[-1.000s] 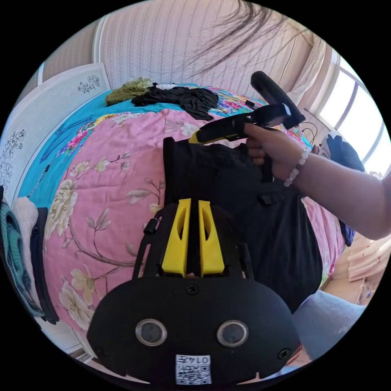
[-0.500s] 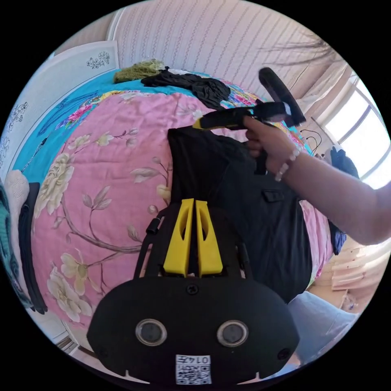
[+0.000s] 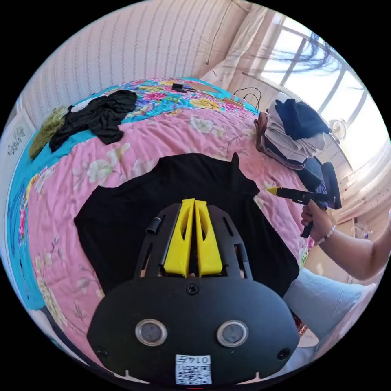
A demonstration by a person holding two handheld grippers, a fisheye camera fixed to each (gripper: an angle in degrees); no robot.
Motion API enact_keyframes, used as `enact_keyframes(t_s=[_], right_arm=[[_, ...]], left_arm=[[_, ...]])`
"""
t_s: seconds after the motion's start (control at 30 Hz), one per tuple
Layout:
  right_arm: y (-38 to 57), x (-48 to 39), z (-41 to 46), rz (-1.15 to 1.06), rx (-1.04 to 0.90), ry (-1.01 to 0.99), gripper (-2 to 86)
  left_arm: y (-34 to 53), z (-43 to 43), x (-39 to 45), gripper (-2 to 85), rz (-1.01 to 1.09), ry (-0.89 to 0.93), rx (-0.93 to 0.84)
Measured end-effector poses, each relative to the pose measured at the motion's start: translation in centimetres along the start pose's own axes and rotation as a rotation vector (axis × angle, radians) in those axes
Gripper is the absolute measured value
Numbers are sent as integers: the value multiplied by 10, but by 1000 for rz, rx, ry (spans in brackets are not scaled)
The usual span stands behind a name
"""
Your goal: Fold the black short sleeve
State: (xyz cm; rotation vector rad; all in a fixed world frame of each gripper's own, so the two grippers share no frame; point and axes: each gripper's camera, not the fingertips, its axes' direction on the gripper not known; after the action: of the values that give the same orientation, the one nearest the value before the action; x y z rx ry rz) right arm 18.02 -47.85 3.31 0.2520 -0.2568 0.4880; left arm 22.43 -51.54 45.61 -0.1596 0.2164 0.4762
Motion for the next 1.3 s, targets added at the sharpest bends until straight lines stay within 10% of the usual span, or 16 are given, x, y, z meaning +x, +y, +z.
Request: enact_keyframes(t_s=[0.53, 0.8, 1.3], right_arm=[[-5, 37, -30, 120, -23, -160, 24], [10, -8, -74, -143, 38, -117, 10], [45, -51, -67, -391, -221, -64, 21]], left_arm=[[-145, 140, 70, 8, 334, 55, -258], [-79, 32, 5, -8, 98, 79, 64], [-9, 8, -44, 3, -52, 36, 7]])
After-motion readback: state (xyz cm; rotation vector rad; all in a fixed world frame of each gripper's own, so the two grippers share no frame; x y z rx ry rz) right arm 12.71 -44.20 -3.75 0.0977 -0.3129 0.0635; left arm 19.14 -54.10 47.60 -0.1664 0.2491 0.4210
